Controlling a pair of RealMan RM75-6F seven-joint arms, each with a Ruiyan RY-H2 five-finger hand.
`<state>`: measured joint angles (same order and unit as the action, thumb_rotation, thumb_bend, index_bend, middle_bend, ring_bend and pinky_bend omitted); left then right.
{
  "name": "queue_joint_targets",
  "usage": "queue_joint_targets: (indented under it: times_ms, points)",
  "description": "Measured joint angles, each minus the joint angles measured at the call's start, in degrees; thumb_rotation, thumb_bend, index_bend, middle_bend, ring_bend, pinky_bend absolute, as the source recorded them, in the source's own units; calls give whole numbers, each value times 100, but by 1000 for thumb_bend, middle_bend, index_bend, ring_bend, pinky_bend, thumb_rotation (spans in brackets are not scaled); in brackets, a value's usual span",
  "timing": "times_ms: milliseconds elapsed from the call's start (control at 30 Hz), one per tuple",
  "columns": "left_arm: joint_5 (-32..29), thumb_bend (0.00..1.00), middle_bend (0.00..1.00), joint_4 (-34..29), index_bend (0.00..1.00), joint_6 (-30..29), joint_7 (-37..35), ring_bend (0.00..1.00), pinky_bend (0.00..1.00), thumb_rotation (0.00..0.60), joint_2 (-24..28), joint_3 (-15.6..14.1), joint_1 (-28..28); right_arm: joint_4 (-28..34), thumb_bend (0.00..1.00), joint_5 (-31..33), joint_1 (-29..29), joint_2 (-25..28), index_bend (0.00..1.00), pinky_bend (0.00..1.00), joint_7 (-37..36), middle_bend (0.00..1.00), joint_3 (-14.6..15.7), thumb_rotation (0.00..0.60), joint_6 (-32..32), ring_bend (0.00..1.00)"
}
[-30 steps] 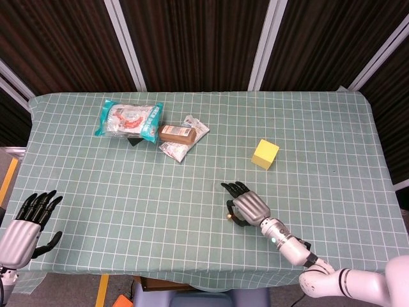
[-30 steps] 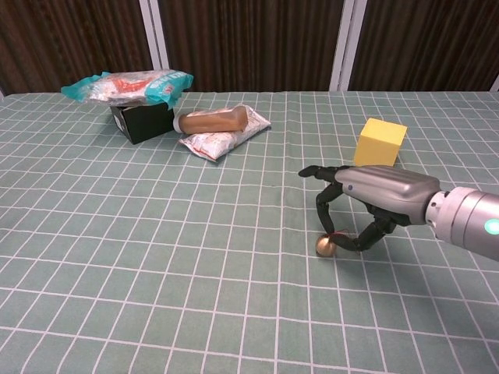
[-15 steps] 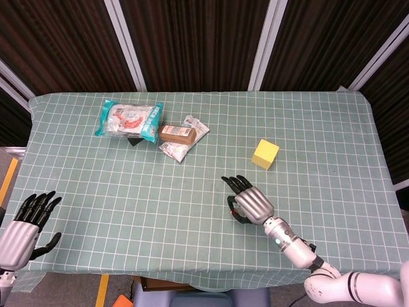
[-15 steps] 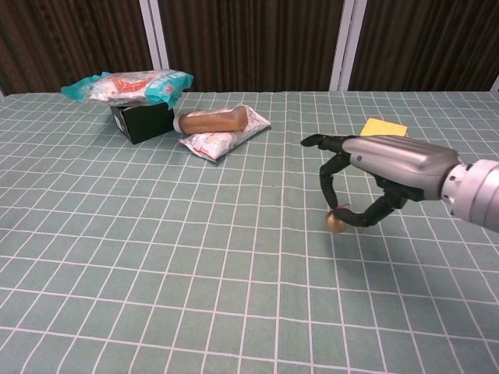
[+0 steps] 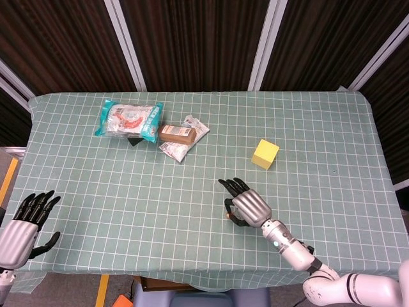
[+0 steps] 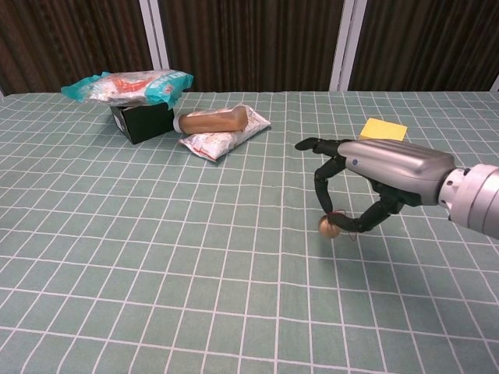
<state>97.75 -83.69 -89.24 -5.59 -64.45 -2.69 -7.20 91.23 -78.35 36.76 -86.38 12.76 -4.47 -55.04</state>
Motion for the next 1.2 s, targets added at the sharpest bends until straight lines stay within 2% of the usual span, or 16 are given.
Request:
queue_joint_targets:
  times_ms: [100, 267, 933, 1033, 1200]
  points:
    - [30, 360, 0, -15, 0, -14, 22, 0, 46, 600, -5, -8, 2, -160, 655, 108, 57, -70, 762, 0, 3, 64, -47, 600, 95, 0]
    - [24, 360, 0, -10, 0, -20, 98, 0, 46, 600, -19, -11, 17, -227, 655, 145, 38, 0, 762, 0, -25, 64, 30, 600, 164, 0]
    - [19, 360, 0, -36, 0, 66, 212, 0, 46, 600, -32, -37, 8, -686, 655, 408, 109, -277, 746, 0, 50, 64, 135, 600, 476, 0]
    - [4, 359, 0, -37, 0, 100, 223, 0, 46, 600, -34, -39, 2, -695, 654, 423, 103, -277, 704, 0, 61, 65, 149, 600, 482, 0]
    - [-25, 358, 0, -68, 0, 130, 211, 0, 46, 600, -15, -41, 0, -599, 655, 518, 97, -198, 552, 0, 101, 61, 159, 600, 530, 0]
